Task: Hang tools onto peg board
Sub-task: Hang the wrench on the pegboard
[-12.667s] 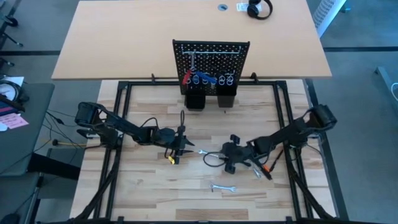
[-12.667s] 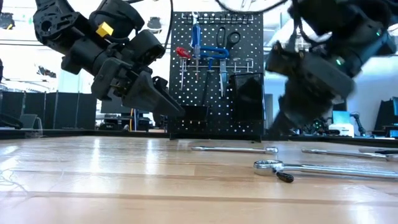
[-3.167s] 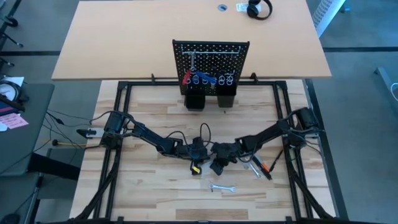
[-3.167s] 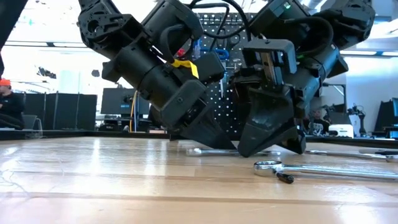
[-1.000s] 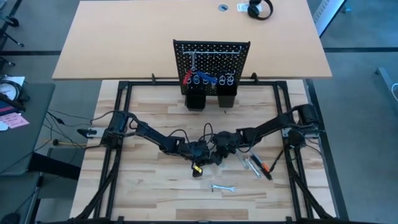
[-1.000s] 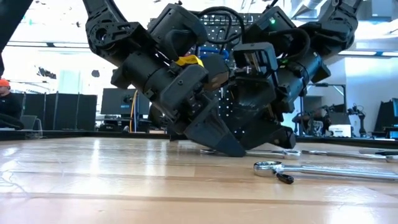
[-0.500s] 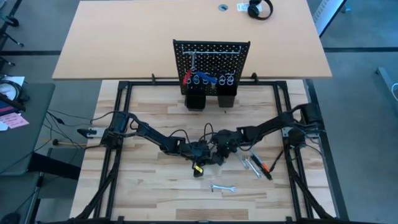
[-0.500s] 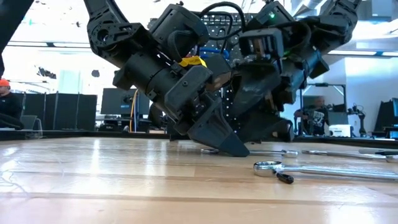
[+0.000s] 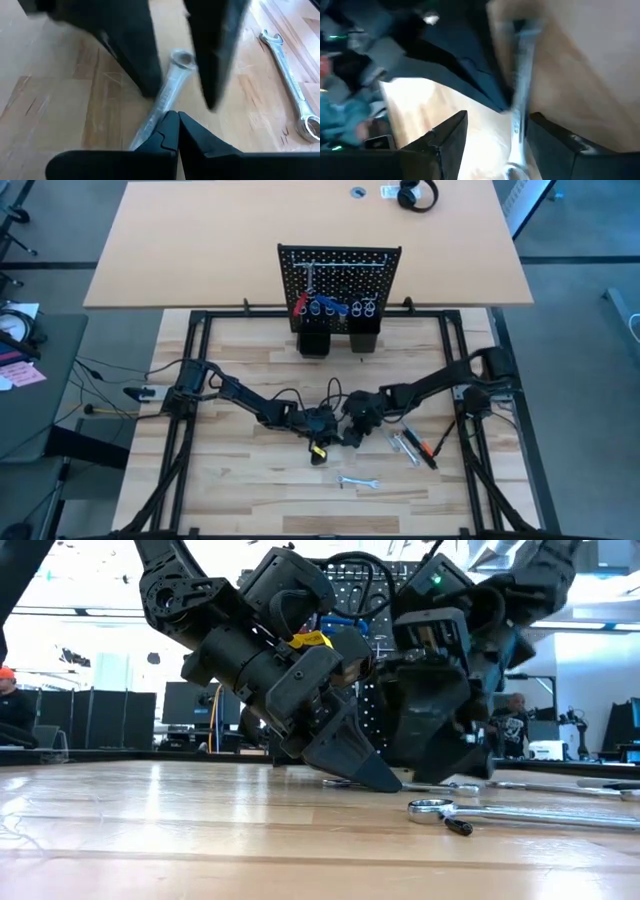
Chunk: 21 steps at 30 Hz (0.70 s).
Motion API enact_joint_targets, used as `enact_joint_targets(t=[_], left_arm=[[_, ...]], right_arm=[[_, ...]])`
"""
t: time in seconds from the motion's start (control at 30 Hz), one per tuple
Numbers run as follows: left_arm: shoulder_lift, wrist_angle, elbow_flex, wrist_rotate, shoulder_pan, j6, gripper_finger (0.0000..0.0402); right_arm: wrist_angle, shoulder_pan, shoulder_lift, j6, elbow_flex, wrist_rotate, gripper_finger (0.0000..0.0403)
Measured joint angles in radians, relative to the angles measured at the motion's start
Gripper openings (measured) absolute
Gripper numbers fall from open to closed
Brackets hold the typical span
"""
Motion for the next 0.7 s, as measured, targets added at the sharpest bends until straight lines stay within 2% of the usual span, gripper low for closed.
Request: enact_joint_targets(t=[0.13, 0.5, 0.6, 0.7], left_arm=[[0.003, 0.007, -0.001, -0.003, 0.0, -0.005, 0.0], [0.003, 0.014, -0.002, -0.012, 0.001, -0.008, 0.0], [0.003, 0.014, -0.002, -0.012, 0.002, -0.008, 0.0], [0.003, 0.014, -0.002, -0.012, 0.002, -0.008, 0.0]], right_arm=[[0.146, 0.003, 0.068, 0.05, 0.005, -0.049, 0.0217], [0.092, 0.007, 0.052, -0.016, 0.033, -0.032, 0.0211], [0.059, 0.014, 0.05, -0.042, 0.035, -0.006, 0.0181], [0.014, 0.024, 0.051, -0.053, 0.038, 0.033, 0.0129]])
